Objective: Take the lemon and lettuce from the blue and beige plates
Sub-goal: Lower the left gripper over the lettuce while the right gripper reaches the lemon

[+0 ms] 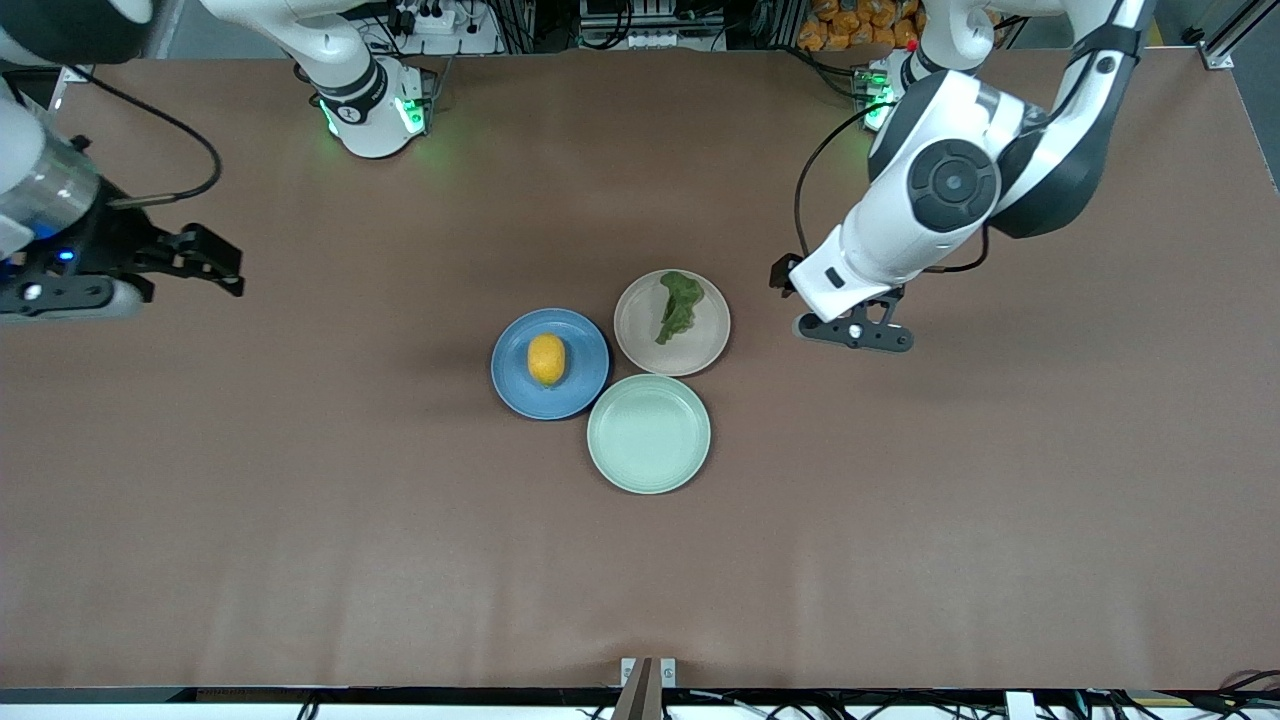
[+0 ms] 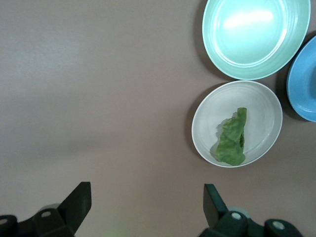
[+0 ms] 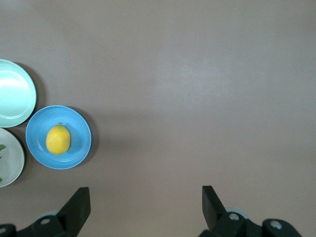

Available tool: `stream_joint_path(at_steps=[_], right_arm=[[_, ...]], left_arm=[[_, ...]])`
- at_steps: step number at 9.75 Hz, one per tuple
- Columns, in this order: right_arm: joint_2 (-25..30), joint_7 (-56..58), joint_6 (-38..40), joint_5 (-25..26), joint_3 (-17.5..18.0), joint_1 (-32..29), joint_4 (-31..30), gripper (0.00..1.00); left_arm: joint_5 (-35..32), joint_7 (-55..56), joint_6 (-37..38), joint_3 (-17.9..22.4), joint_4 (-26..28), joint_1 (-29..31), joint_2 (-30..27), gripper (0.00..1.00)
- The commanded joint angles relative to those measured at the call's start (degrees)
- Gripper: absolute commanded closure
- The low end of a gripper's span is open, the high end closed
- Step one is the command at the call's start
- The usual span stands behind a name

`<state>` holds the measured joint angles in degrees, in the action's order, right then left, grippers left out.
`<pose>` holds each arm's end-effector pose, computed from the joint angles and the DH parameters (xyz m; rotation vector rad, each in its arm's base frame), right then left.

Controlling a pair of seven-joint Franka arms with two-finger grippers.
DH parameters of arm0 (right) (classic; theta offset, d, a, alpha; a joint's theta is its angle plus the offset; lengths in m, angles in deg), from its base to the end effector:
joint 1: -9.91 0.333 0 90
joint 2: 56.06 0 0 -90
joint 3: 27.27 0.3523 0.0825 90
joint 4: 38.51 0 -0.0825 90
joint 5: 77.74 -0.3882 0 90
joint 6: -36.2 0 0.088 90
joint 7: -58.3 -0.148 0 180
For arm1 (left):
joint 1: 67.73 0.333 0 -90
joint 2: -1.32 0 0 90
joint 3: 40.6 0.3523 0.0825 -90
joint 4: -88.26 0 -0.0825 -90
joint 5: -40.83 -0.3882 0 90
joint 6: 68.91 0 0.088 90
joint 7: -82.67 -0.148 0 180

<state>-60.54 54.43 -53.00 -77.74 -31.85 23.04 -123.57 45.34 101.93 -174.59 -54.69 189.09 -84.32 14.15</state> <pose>0.5776 0.0888 0.6150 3.1321 0.1283 -0.0078 0.5272 -0.3137 0.4239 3.0582 -0.2616 -0.2692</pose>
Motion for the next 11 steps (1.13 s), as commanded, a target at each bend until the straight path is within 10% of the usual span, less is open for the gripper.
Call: stream_joint_path(at_steps=[1, 11], right_arm=[[-0.7, -0.4, 0.9, 0.0, -0.3, 2.2, 1.0, 0.0], [-6.9, -1.1, -0.4, -0.2, -0.3, 10.3, 0.7, 0.0]], left_arm=[[0.5, 6.3, -4.2, 0.0, 1.6, -4.4, 2.4, 0.0], [-0.6, 12.8, -10.3, 0.1, 1.0, -9.7, 10.0, 0.0]])
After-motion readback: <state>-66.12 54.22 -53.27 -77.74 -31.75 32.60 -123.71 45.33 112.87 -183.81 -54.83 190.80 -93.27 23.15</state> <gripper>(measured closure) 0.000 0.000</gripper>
